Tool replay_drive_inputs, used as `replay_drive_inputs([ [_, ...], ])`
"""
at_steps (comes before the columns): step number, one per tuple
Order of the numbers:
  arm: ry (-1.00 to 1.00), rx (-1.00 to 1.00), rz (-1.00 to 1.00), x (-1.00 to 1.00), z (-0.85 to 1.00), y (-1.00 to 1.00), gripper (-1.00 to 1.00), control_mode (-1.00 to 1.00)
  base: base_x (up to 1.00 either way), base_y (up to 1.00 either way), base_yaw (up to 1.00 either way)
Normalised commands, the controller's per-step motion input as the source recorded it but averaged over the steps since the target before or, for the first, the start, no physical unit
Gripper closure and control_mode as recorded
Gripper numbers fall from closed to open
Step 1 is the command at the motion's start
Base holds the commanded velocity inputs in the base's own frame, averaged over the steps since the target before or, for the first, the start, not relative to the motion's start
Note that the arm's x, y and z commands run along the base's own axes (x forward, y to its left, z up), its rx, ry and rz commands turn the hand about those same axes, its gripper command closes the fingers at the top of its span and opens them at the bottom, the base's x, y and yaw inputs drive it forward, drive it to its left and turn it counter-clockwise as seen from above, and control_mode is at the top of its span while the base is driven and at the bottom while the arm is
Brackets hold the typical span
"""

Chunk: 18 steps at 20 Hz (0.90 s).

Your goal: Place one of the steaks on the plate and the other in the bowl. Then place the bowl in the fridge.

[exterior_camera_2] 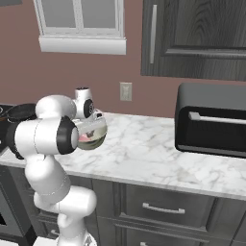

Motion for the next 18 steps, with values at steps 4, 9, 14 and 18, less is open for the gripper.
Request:
replay_drive_inputs([
  [4,0.00,0.00,0.00,-0.04,0.00,0.01,-1.00,-1.00,0.00,0.00,0.00],
  [9,-0.08,-0.02,-0.04,-0.36,0.44,0.00,-1.00,-1.00,0.00,0.00,0.00],
  [14,-0.31,0.00,-0.14,-0.76,0.99,0.00,-1.00,-1.00,0.00,0.00,0.00],
  [18,-0.03,0.04,-0.30,-0.84,0.37,-0.02,-1.00,-1.00,0.00,0.00,0.00],
])
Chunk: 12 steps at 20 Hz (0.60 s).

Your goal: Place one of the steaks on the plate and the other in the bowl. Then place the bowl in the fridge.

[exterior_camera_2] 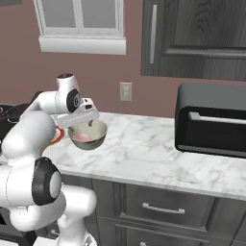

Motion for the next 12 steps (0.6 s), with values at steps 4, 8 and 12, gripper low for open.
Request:
replay_drive_inputs([
  [4,-0.04,0.11,-0.43,-0.93,0.21,-0.13,-1.00,-1.00,0.00,0.00,0.00],
  [8,0.01,0.17,-0.49,-0.80,0.41,-0.29,-1.00,-1.00,0.00,0.00,0.00],
  [12,0.04,0.10,-0.46,-0.35,0.14,-0.58,-1.00,-1.00,0.00,0.00,0.00],
])
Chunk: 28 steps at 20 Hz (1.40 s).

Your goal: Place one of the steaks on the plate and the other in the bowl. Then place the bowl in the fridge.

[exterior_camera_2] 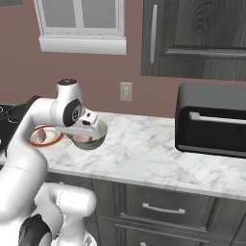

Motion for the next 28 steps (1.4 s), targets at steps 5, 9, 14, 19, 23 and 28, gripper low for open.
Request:
replay_drive_inputs([
  [5,0.05,0.01,-0.46,-0.39,-0.16,-0.41,-1.00,-1.00,0.00,0.00,0.00],
  [9,0.04,0.00,-0.19,-0.25,-0.28,-0.17,-1.00,-1.00,0.00,0.00,0.00],
  [14,0.00,0.00,0.05,-0.07,-0.05,0.00,-1.00,-1.00,0.00,0.00,0.00],
  [19,0.00,0.00,0.18,-0.06,0.00,0.00,-1.00,-1.00,0.00,0.00,0.00],
  [23,0.01,0.00,0.12,-0.01,0.00,0.11,-1.00,-1.00,0.00,0.00,0.00],
  [28,-0.10,0.02,0.01,-0.01,-0.09,0.04,-1.00,-1.00,0.00,0.00,0.00],
])
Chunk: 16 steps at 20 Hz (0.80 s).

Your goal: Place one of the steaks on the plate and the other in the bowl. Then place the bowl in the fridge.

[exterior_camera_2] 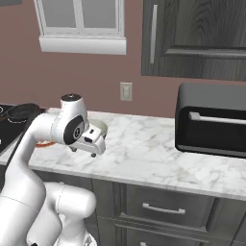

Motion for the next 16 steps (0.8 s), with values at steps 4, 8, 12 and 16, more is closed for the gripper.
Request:
replay_drive_inputs([
  [4,0.00,0.00,0.00,0.00,0.00,0.00,-1.00,1.00,-0.49,0.00,-0.49],
  [8,0.00,0.00,0.00,0.00,0.00,0.00,-1.00,1.00,-0.36,-0.04,-0.69],
  [12,0.00,0.00,0.00,0.00,0.00,0.00,-1.00,1.00,-0.17,-0.03,-0.83],
  [16,0.00,0.00,0.00,0.00,0.00,0.00,-1.00,1.00,0.00,-0.23,-0.93],
])
